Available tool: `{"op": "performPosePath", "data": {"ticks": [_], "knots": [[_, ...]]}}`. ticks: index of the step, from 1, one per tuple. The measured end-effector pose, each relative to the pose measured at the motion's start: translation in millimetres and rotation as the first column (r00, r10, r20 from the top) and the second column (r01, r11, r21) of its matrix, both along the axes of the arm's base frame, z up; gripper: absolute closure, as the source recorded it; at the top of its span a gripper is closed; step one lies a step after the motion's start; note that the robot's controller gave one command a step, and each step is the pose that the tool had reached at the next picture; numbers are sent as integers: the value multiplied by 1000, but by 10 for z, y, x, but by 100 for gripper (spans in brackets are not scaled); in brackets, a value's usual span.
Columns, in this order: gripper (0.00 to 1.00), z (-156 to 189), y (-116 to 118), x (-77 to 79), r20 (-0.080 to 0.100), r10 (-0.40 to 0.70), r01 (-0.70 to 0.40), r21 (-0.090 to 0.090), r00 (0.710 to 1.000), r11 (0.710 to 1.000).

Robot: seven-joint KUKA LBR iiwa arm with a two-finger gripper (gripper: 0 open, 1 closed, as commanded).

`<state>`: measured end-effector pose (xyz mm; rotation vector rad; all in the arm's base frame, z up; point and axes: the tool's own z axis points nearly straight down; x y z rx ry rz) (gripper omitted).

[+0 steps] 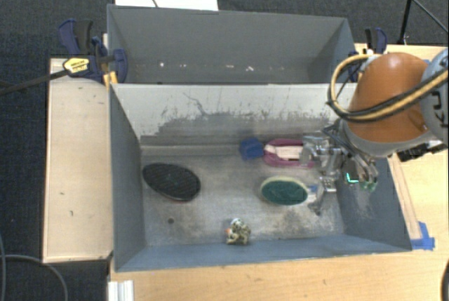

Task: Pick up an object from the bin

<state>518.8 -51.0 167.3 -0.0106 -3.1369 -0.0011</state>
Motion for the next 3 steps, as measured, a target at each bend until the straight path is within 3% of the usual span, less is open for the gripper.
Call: {"op": "performPosePath", "data": {"ticks": [1, 2, 3], "knots": [[0, -1012, -142, 62, -1, -40, 40, 0, 999, 999], [0, -660, 41, 46, 11, -146, 146, 1, 989, 989], [0, -553, -94, 108, 12, -372, 372, 1, 928, 928]]}}
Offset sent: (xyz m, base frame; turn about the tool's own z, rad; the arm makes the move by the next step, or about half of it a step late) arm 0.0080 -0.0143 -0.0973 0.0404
